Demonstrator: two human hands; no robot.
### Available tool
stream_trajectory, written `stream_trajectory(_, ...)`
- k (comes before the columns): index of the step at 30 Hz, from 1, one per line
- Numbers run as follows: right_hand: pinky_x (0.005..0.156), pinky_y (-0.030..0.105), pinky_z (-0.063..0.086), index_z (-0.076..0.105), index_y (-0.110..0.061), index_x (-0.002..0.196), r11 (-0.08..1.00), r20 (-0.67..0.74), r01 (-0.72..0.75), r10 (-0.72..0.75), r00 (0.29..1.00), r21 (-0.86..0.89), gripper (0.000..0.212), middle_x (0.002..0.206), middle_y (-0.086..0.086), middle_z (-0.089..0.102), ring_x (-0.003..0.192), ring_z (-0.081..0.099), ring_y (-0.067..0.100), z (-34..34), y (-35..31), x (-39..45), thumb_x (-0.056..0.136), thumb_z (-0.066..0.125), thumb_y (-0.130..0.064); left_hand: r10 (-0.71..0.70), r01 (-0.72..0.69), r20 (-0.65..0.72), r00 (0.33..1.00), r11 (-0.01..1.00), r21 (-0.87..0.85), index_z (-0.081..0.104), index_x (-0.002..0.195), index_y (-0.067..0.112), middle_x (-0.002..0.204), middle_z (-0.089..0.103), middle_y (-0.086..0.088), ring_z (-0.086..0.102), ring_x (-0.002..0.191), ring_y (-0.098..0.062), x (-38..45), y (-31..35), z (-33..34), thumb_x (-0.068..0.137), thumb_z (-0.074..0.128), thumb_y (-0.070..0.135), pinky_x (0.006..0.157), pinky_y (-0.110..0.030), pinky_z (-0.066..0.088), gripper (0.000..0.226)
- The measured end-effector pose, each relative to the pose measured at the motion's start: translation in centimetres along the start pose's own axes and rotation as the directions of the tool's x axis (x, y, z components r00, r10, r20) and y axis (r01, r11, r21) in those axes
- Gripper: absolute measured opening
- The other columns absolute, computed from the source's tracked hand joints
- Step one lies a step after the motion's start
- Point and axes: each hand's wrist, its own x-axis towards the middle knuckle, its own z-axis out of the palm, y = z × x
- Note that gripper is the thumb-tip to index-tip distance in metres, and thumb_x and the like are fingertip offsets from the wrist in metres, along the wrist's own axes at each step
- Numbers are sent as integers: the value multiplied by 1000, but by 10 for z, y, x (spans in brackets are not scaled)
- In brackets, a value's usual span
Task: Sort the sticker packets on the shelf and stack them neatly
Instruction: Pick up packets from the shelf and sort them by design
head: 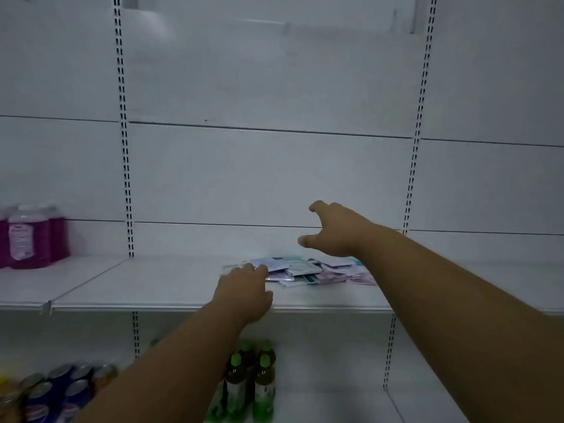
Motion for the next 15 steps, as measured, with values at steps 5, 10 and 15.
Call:
stream_trajectory(5,100,47,43,25,-25,145,999,24,36,-36,999,-2,83,146,11,39,125,45,32,20,22,55,78,61,-59,-69,69,4,998,998,13,49,122,24,116,58,-3,55,101,-25,51,0,25,89,47,44,85,-38,47,39)
stream_trajectory(10,98,45,43,27,-26,144,997,28,83,-82,996,-5,80,144,10,40,124,46,32,42,40,107,79,60,-59,-227,227,31,973,974,-3,53,109,23,105,61,-2,56,89,-20,99,-3,49,90,38,57,81,-38,50,42)
stream_trajectory(15,97,45,44,30,-25,142,997,49,80,-79,996,-11,76,142,11,42,122,47,32,69,53,134,80,60,-58,-481,482,53,875,876,-4,57,111,17,109,67,-6,59,99,-26,130,1,62,74,31,81,87,-40,47,78)
